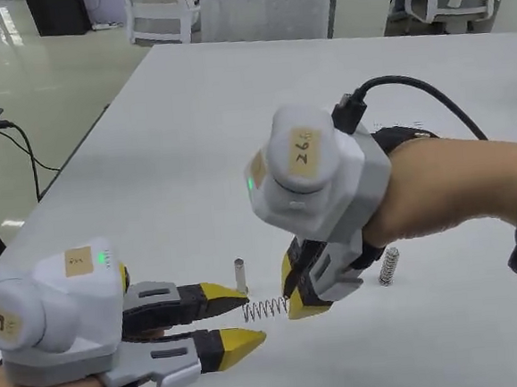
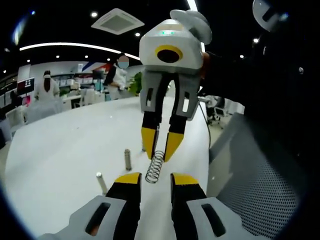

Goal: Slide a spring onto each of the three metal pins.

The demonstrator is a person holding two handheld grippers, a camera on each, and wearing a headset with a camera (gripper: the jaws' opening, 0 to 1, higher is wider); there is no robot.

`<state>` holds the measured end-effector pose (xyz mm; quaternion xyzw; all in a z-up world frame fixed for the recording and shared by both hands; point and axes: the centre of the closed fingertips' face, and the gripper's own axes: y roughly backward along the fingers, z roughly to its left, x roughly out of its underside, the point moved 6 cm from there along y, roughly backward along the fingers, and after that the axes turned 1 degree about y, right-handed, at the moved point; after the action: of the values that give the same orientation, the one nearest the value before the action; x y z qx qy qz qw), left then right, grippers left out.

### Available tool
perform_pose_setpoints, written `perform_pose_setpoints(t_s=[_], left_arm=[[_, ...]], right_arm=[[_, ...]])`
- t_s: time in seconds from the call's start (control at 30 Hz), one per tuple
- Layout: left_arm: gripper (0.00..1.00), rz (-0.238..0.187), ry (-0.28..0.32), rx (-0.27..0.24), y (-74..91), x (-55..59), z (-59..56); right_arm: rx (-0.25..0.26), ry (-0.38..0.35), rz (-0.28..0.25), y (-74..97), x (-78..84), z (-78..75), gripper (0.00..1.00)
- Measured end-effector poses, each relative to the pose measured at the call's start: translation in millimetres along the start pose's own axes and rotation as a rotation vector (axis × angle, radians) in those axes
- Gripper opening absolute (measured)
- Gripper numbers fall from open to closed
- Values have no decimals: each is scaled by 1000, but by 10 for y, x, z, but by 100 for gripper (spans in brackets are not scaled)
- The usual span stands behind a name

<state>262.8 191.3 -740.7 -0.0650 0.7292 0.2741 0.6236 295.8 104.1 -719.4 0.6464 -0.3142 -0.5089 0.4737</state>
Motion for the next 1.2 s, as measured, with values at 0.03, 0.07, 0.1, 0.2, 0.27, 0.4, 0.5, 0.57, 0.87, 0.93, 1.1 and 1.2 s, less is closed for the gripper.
perform_pose_setpoints(t_s=[0.03, 0.07, 0.1, 0.2, 0.27, 0.4, 0.5, 0.57, 0.87, 0.93, 1.1, 1.2], left_arm=[[14, -1, -1, 2, -1, -3, 0], [13, -1, -2, 3, -1, -4, 0], [12, -2, -3, 3, -2, -7, 0], [9, -5, -6, 6, -1, -12, -5], [9, -6, -7, 7, 0, -10, -8], [4, -12, -9, 4, 9, -11, -5], [4, -15, -11, 6, 16, -11, -4], [3, -20, -12, 10, 16, -18, -9], [3, -21, -2, 30, 18, -18, -52], [3, -27, 0, 30, 23, -35, -61], [3, -40, 0, 36, 31, -85, -85], [3, -65, 4, 35, 39, -144, -93]], right_arm=[[-3, 6, 0, 1, -5, 13, 8], [-1, 9, -1, 3, -9, 12, 8], [-1, 12, -3, 6, -16, 13, 8], [3, 16, -8, 14, -31, 13, 8], [2, 19, -11, 15, -40, 16, 8], [1, 33, -12, 14, -47, 29, 8], [5, 39, -17, 17, -48, 27, 8], [9, 39, -21, 26, -42, 21, 8], [0, 9, -43, 6, -12, 31, 9], [-1, 2, -47, -10, 0, 24, 11], [-12, -10, -52, -50, 22, 21, 11], [-19, -12, -49, -69, 34, 30, 11]])
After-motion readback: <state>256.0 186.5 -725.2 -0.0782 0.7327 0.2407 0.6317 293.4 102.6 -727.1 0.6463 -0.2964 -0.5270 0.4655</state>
